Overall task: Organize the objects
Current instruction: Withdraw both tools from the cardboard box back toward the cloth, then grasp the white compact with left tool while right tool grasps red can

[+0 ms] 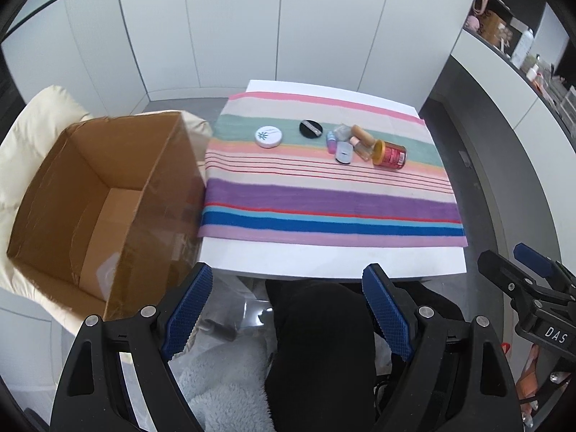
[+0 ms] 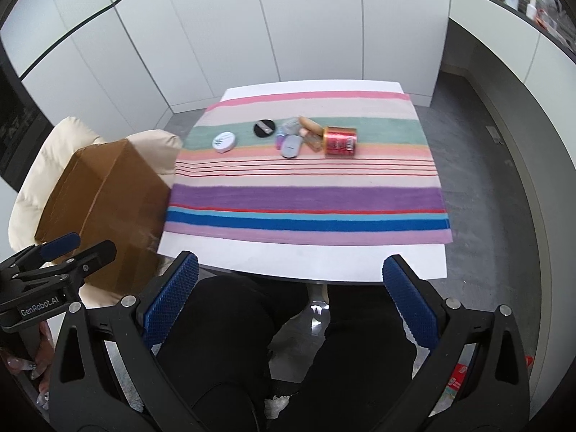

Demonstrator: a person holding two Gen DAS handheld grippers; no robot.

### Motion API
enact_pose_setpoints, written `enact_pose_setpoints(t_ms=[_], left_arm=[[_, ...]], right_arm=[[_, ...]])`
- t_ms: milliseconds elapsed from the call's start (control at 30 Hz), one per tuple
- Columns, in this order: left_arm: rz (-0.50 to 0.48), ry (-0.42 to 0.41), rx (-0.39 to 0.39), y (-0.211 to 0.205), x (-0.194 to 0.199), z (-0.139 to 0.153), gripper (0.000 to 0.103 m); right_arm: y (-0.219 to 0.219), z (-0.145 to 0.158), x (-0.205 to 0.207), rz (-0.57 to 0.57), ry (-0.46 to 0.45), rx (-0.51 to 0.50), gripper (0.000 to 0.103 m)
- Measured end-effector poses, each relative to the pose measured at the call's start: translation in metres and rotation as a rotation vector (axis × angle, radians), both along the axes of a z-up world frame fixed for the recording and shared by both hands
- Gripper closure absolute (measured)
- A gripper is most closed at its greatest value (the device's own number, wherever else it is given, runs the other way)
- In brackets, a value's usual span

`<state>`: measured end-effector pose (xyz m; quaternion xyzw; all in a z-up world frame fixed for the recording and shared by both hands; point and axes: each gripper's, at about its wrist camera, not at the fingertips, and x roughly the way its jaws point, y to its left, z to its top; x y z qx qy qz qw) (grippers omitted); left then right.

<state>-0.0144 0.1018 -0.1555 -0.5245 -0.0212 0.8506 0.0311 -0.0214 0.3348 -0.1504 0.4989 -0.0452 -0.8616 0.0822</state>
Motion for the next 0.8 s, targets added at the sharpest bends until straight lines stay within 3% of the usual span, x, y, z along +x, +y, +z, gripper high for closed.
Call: enact_pose_setpoints(t_ms=[433, 800], left_arm=[[-0.028, -0.032, -0.013, 0.020, -0.038, -0.024, 0.016], [-0.044, -0.032, -0.023, 0.039, -0.106, -0.066, 0.016]], right_arm=[[0.013, -0.027, -0.029, -0.032, -0.032, 0.008, 0.000], [0.008, -0.075, -0.093, 0.011, -0.042, 0.078, 0.000]])
